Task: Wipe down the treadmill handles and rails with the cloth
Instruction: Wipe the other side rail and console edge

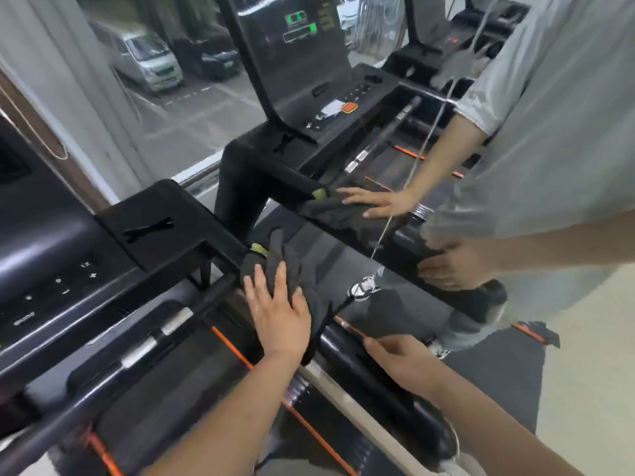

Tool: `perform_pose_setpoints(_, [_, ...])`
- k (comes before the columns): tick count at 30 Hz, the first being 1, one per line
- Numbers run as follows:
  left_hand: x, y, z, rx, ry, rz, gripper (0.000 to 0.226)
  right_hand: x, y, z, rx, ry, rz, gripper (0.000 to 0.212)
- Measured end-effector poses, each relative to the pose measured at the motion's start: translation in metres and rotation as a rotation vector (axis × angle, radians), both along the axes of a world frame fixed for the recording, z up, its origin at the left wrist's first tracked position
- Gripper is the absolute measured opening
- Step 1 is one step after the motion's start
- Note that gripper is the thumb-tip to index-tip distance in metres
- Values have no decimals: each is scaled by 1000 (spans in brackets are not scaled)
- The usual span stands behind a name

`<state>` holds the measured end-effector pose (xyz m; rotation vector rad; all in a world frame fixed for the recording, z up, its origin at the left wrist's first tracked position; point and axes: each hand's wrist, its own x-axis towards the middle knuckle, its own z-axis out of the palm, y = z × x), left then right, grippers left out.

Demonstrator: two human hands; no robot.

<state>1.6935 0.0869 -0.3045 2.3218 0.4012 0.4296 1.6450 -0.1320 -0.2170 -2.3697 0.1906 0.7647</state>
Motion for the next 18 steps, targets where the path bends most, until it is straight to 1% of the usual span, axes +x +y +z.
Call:
perform_pose_setpoints(1, [-18,-24,-3,-93,-8,37,58,-1,-6,-5,-10,-2,46,54])
perform_pose_setpoints(3, [-55,-69,-10,-242,8,82,68,-1,-12,-11,22,-6,108,50])
perform_pose_setpoints(5, [-90,-108,-11,-363,79,111,78,1,-14,-7,71,-8,130,45])
perform_pose_setpoints(8, [-118,-135,-7,-494,213,139,92,6,-21,-11,187,-30,99,46])
perform_pose_setpoints(10, [-106,-128,-6,-541,311,173,103,5,-21,-16,237,-68,78,47])
perform_pose_setpoints(12, [-75,-105,-1,-588,490,232,113,5,-16,-22,272,-77,-6,49])
perform_pose_setpoints(14, [-39,-70,11,-649,645,297,113,10,-5,-22,272,-94,-39,48])
perform_pose_setpoints(16, [-8,-35,22,-695,698,352,107,24,9,-23,260,-107,-41,48])
perform_pose_setpoints(18, [14,-9,31,-704,646,389,102,36,25,-25,270,-77,-40,54])
